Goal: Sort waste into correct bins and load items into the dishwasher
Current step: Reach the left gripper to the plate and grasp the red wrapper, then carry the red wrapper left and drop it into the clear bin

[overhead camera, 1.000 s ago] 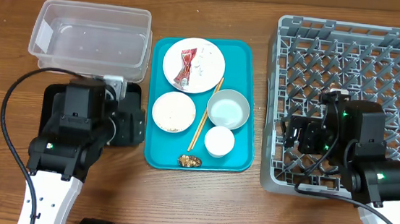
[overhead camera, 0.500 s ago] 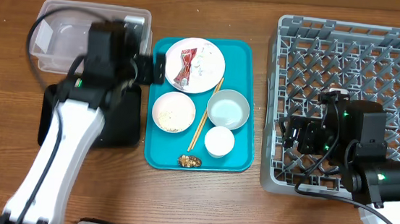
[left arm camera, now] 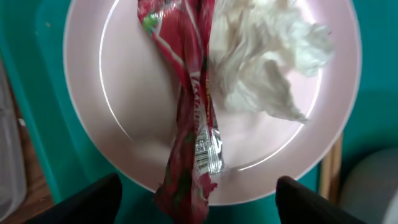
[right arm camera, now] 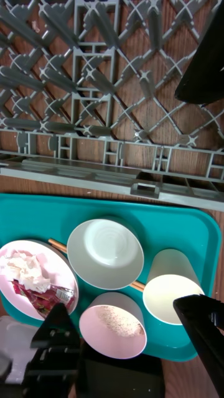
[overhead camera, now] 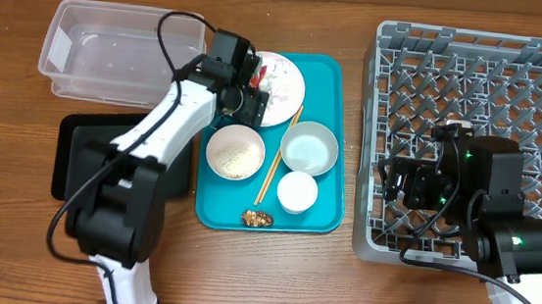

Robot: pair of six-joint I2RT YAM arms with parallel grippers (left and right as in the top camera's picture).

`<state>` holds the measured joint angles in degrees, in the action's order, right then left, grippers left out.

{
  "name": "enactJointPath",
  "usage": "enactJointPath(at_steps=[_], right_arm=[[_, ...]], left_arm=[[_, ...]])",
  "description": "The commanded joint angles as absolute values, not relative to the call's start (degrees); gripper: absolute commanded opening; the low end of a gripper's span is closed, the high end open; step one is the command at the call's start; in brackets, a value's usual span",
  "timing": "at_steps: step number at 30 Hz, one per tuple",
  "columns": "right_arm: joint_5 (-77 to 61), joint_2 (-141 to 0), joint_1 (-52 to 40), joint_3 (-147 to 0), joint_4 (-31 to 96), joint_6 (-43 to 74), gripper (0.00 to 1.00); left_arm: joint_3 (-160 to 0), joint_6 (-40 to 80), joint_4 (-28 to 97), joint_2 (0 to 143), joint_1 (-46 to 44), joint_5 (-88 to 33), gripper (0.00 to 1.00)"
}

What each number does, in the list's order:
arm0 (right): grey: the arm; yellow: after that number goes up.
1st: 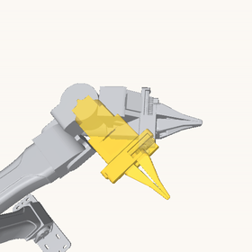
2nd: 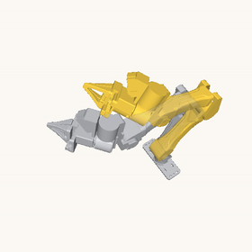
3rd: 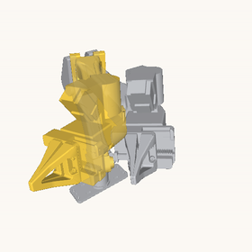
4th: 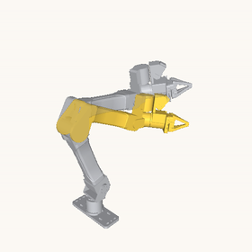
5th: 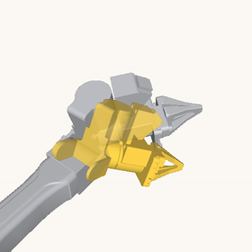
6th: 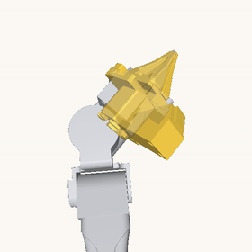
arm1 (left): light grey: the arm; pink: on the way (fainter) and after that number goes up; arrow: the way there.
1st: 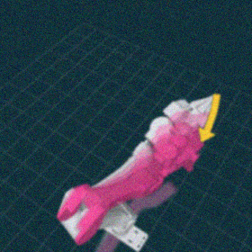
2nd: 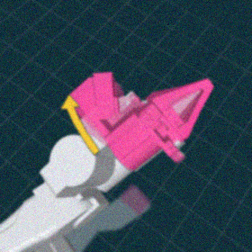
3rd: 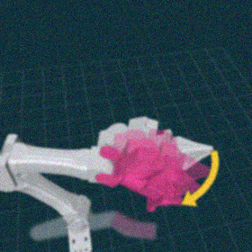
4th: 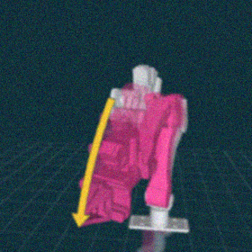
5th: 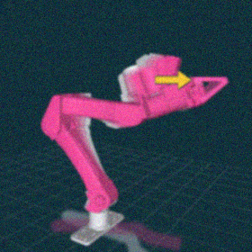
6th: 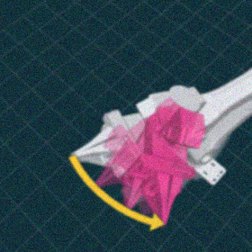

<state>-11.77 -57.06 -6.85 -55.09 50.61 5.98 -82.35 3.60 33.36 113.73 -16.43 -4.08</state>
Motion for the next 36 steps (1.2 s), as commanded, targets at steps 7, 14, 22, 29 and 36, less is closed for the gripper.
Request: enactJointPath(at_steps=[7, 14, 22, 29, 36], right_arm=[[-12.1, -56.4, -7.2, -56.7, 50.3, 6.0, 1.0], [-12.1, -56.4, -7.2, -56.7, 50.7, 6.0, 1.0], [-12.1, -56.4, -7.2, -56.7, 51.6, 6.0, 1.0], [-12.1, -56.4, -7.2, -56.7, 52.2, 6.0, 1.0], [-12.1, -56.4, -7.2, -56.7, 52.4, 6.0, 1.0]], left_arm=[[-83.5, 4.3, 30.2, 116.6, -16.7, -3.6, 0.44], [-83.5, 4.3, 29.4, 116.6, -16.7, -3.6, 0.2], [-86.3, 4.3, 32.2, 115.0, -16.4, -2.7, 0.04], [-96.7, 4.7, 37.5, 106.8, -13.6, 9.9, 0.04], [-97.5, 5.6, 38.7, 105.9, -5.9, 12.9, 0.04]])
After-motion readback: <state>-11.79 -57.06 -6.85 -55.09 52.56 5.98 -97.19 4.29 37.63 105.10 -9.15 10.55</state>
